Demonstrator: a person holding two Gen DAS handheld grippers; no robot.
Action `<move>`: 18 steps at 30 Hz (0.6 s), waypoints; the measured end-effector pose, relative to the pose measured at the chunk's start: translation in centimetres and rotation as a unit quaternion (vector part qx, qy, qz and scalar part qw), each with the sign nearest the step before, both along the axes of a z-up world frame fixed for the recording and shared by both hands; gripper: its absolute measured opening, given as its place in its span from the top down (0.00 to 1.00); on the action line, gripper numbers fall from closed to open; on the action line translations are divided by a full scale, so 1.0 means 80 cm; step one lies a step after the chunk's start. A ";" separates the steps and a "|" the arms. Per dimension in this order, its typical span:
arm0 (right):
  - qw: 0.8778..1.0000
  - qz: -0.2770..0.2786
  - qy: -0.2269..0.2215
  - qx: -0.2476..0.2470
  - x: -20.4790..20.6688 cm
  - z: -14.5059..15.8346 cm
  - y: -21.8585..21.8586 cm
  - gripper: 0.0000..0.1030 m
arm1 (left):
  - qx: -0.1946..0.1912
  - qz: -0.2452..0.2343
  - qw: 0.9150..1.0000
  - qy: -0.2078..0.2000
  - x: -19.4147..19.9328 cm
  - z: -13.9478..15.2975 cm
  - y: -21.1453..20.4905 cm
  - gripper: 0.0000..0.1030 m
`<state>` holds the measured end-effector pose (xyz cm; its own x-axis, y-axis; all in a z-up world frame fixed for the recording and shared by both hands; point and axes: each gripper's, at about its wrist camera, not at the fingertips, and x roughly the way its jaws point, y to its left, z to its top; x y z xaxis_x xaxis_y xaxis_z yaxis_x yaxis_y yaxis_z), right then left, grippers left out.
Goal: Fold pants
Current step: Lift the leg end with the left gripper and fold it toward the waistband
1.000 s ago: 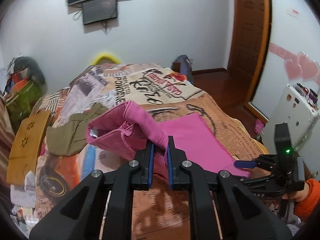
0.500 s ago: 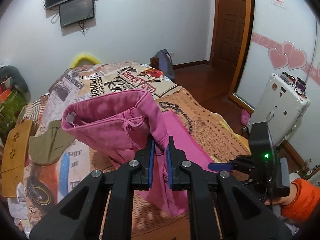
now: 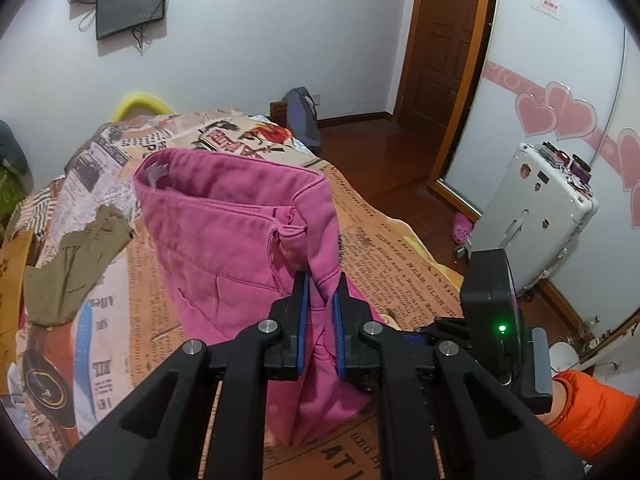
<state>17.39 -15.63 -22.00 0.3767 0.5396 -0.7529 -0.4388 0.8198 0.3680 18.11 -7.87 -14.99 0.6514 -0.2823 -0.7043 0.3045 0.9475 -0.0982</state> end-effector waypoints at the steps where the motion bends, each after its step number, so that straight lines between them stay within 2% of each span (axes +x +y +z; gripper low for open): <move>1: 1.000 0.000 0.000 0.001 0.001 0.000 -0.001 0.50 | -0.004 -0.003 1.000 0.005 0.001 -0.003 -0.001 0.90; 10: 1.000 0.000 0.000 0.003 0.002 -0.001 -0.001 0.50 | -0.005 -0.026 0.999 0.041 0.009 -0.032 -0.022 0.91; 18: 1.000 -0.002 0.001 0.001 0.003 0.000 -0.003 0.50 | -0.036 -0.044 0.994 0.092 0.021 -0.054 -0.029 0.91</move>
